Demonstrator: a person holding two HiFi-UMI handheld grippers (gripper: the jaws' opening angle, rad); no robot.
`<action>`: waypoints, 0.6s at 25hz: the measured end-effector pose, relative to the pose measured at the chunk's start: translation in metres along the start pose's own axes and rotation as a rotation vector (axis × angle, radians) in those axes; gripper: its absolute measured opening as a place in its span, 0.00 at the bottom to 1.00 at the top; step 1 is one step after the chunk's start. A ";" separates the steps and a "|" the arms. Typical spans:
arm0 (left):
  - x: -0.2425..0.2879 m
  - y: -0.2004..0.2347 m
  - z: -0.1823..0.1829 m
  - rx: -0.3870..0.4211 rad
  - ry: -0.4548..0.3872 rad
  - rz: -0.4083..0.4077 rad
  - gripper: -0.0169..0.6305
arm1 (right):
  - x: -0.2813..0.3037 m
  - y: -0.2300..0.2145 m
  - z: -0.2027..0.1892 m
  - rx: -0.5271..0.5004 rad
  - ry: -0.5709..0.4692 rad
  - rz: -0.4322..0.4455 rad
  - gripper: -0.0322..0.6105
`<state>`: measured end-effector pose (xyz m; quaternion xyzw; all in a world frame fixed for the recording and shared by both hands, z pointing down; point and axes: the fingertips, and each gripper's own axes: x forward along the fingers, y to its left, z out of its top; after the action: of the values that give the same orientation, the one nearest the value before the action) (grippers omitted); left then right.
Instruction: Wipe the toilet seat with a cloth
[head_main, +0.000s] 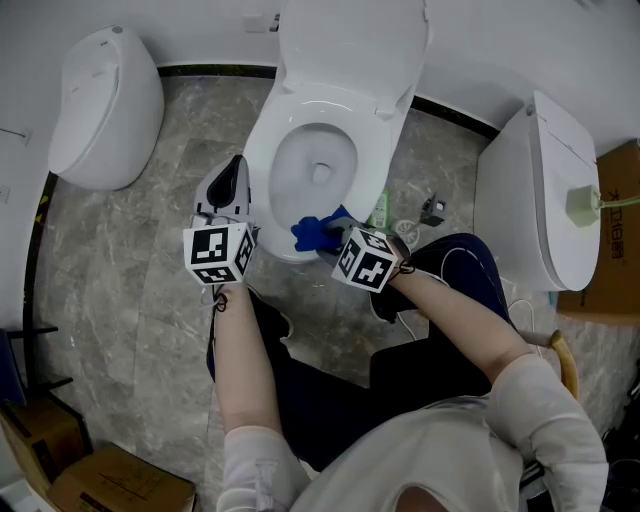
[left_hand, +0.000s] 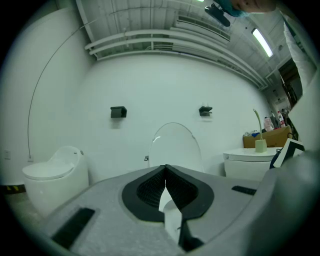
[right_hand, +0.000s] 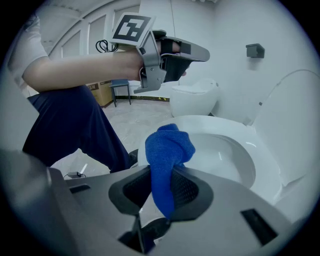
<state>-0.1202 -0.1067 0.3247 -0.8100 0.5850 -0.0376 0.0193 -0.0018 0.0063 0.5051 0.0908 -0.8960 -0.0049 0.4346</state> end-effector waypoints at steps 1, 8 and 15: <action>0.000 0.000 0.000 0.006 0.001 0.001 0.04 | -0.001 -0.001 -0.001 0.010 -0.001 0.005 0.19; -0.003 0.000 0.003 0.013 -0.004 0.005 0.04 | -0.007 -0.008 -0.008 0.074 -0.001 0.017 0.19; -0.004 -0.001 0.009 0.008 -0.021 0.006 0.04 | -0.012 -0.016 -0.015 0.114 -0.011 -0.014 0.19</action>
<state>-0.1201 -0.1029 0.3159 -0.8085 0.5870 -0.0316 0.0288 0.0197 -0.0064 0.5041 0.1216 -0.8966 0.0428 0.4237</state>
